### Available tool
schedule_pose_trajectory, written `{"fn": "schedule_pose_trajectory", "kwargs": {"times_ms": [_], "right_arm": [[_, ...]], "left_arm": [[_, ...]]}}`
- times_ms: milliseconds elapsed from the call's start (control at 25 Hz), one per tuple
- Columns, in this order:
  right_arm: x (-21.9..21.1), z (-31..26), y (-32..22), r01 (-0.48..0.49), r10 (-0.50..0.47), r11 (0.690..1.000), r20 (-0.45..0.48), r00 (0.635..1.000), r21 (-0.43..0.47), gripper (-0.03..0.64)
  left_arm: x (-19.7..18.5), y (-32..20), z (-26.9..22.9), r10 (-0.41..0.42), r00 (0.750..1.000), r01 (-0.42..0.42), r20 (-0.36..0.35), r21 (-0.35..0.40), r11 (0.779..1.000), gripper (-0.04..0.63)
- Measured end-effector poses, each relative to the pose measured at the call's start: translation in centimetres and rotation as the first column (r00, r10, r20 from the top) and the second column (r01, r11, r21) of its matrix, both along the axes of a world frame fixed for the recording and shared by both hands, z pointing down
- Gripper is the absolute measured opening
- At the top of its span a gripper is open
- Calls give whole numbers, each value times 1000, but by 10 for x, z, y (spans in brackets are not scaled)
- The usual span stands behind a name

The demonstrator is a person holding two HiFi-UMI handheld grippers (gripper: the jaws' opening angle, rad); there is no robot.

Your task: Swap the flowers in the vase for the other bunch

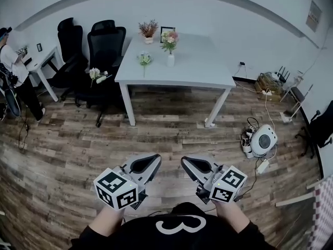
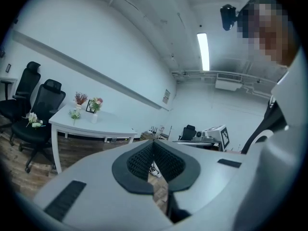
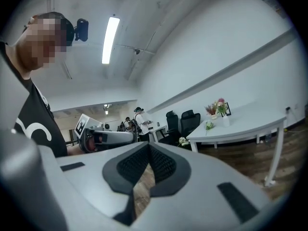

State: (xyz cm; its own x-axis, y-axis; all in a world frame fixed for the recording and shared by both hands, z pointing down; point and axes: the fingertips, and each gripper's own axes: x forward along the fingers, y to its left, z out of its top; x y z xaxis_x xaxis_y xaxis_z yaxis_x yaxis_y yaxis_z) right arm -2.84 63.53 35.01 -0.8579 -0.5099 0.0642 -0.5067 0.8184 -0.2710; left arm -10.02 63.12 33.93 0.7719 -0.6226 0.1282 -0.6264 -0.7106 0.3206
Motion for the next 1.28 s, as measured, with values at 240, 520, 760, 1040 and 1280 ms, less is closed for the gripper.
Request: {"fn": "schedule_pose_trajectory", "kwargs": {"times_ms": [240, 520, 760, 1040, 1280], "right_arm": [[5, -2, -9, 2, -2, 1000, -12, 1000, 1, 8], [7, -16, -62, 20, -21, 998, 16, 1000, 59, 8], [20, 2, -147, 23, -24, 998, 11, 1000, 62, 8], [47, 9, -289, 52, -54, 998, 27, 998, 38, 8], [70, -8, -412, 88, -90, 995, 41, 995, 47, 9]], "left_arm": [[2, -6, -5, 11, 1000, -11, 2, 11, 1000, 11], [-1, -54, -13, -14, 1000, 13, 14, 42, 999, 9], [1, -135, 4, -63, 998, 62, 25, 18, 998, 11], [23, -272, 22, -86, 995, 89, 51, -59, 994, 9], [49, -400, 8, -109, 994, 111, 33, -78, 991, 11]]}}
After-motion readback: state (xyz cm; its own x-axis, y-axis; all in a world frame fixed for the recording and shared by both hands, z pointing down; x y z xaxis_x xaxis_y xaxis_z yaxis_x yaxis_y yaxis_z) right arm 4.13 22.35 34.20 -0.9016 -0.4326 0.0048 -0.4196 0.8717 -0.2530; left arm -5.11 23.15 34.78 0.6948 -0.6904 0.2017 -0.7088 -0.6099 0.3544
